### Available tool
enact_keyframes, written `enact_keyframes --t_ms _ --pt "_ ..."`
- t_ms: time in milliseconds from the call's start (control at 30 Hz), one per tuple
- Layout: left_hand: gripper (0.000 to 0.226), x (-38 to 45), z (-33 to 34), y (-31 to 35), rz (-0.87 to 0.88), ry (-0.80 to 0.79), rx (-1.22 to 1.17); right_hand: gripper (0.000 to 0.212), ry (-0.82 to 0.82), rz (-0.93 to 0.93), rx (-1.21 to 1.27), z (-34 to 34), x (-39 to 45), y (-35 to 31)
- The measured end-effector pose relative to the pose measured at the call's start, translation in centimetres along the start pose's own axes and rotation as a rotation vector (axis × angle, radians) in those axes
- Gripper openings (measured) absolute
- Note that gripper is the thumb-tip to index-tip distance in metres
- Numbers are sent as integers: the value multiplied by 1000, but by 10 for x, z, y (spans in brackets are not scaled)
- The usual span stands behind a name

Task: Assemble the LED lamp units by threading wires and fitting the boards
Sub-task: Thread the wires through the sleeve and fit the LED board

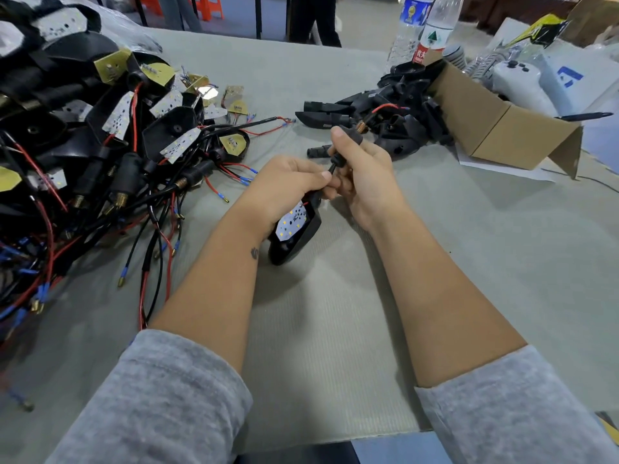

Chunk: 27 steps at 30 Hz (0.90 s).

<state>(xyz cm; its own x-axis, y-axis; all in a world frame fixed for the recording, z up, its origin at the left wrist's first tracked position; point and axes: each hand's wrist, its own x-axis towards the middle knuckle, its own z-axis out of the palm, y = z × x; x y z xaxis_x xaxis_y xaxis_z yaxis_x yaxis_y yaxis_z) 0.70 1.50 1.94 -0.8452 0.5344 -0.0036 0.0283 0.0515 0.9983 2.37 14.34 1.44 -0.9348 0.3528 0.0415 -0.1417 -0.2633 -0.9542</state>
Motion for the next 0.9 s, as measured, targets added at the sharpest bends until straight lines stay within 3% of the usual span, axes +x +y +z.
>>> enact_keyframes --t_ms 267,433,600,900 --pt "22 -1 1 1 15 57 -69 27 -95 -13 -22 0 -5 -1" --pt "28 1 1 1 4 60 -151 25 33 -11 68 -2 0 0" --pt "30 4 0 -3 -12 95 -64 25 79 -2 105 -5 0 -1" --pt "24 3 0 -5 18 123 -89 23 -109 -19 -56 0 -4 1"
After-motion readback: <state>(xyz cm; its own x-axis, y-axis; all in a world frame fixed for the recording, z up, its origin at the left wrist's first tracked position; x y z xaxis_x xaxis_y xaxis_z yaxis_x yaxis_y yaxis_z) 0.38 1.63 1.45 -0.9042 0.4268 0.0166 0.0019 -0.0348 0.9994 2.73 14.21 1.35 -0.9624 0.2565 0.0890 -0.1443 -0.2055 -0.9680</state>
